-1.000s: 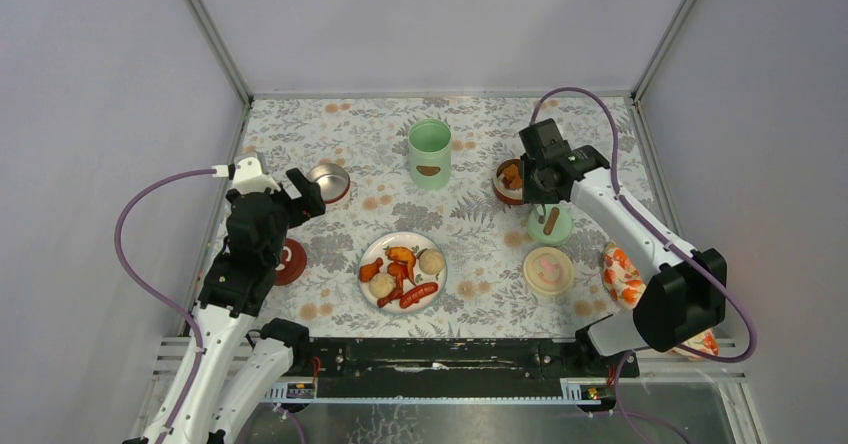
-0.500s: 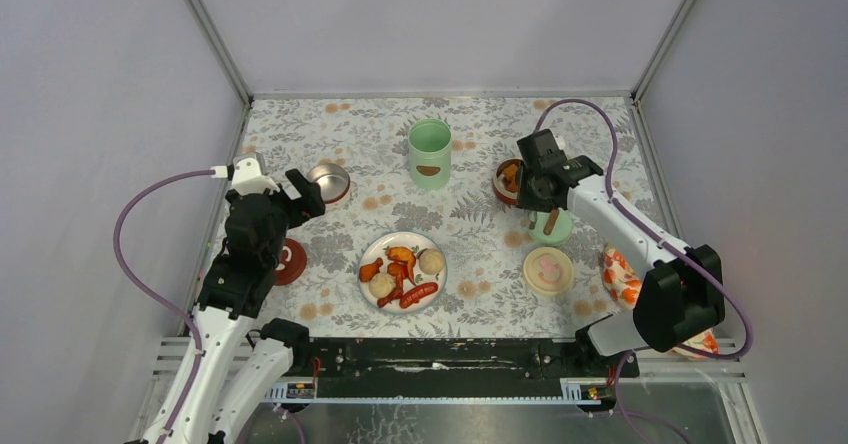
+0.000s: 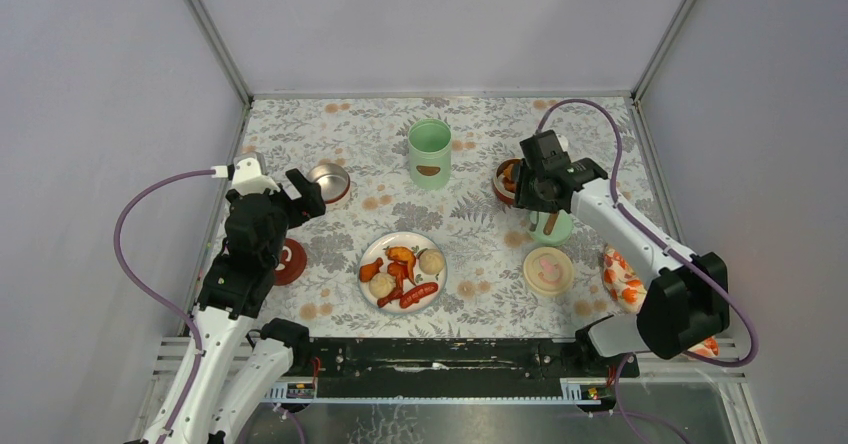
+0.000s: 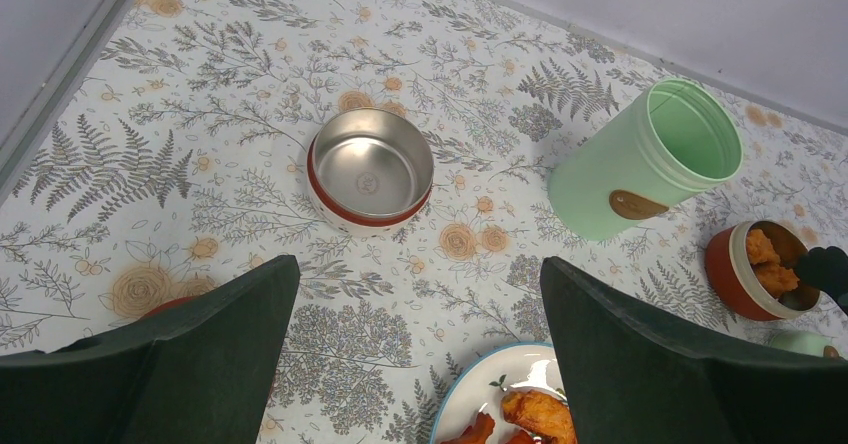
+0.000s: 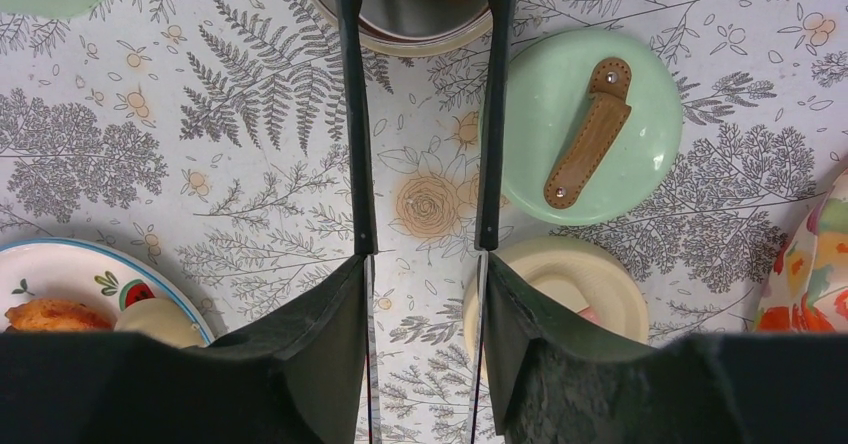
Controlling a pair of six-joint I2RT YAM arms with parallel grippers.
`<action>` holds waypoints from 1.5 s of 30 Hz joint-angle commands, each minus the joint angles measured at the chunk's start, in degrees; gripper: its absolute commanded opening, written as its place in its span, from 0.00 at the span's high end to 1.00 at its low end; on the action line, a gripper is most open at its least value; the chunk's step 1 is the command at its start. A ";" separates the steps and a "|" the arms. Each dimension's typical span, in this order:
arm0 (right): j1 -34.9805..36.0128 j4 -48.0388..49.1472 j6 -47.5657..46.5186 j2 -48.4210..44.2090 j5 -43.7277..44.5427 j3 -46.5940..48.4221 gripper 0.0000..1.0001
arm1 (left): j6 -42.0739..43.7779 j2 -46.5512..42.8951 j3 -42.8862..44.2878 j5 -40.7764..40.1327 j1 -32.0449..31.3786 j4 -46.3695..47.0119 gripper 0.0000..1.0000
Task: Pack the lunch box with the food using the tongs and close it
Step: Place the fake food in the packing box, then move the packing box to the center of the board.
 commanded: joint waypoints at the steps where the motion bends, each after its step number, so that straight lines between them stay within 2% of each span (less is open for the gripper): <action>1: -0.20 -0.92 -2.18 -2.40 -0.97 2.27 0.52 | -0.09 -0.21 -0.52 0.30 0.46 3.22 0.01; 12: 1.13 -5.55 -7.26 -4.74 -9.54 5.91 0.54 | -0.06 1.52 -0.30 0.99 1.07 3.27 0.01; 32: 22.04 -10.94 -11.35 -2.95 -10.64 8.61 0.55 | -1.96 10.13 1.57 -0.34 4.04 0.49 0.01; 38: 24.29 -9.25 -12.04 -4.18 -11.06 6.85 0.55 | -6.03 18.52 3.33 1.74 7.42 -0.55 0.02; 42: 24.48 -8.47 -13.25 -6.06 -10.69 5.21 0.54 | -6.51 27.63 6.42 6.19 12.73 -0.43 0.02; 45: 24.47 -7.50 -13.83 -7.80 -10.81 3.79 0.53 | -6.75 35.75 9.30 11.77 18.08 -0.63 0.06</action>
